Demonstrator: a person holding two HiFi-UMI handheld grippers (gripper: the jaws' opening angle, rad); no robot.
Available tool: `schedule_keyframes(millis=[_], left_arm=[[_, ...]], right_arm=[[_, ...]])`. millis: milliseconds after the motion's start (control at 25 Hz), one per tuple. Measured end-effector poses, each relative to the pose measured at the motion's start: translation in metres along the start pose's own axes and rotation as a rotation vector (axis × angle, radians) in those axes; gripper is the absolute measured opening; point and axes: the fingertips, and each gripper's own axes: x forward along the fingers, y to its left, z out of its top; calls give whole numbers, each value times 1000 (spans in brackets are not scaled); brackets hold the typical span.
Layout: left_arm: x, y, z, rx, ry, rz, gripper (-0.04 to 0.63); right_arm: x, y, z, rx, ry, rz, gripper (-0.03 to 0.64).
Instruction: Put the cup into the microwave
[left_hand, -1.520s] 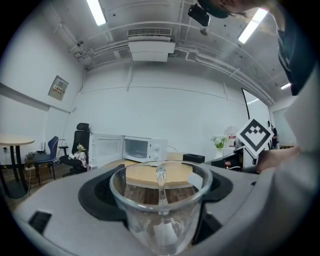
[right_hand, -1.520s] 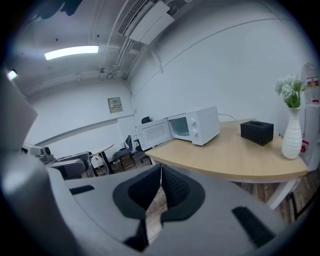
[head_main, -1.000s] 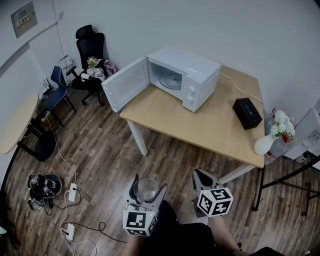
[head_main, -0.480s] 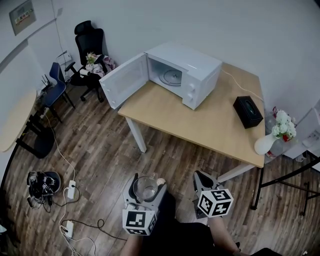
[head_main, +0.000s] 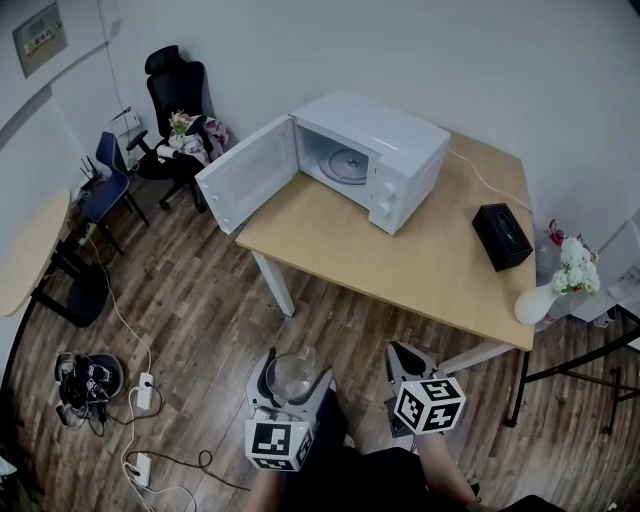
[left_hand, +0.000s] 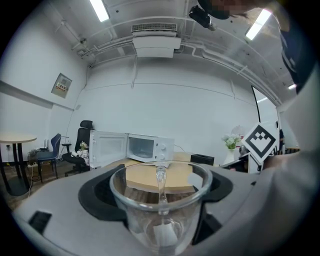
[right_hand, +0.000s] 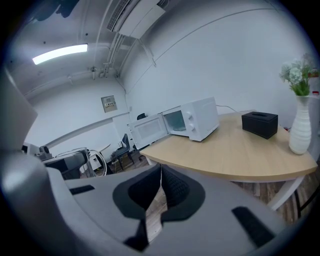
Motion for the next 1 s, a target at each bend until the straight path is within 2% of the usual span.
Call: schedule_keyframes(millis=[600,1000], left_arm=[[93,57,25,14,-4,-51,431],[138,90,40,28,-5,-87,431]], right_arm=[[93,-10,64,-4,-26,-26,-5],[131,-16,88,4,-25,-69,-5]])
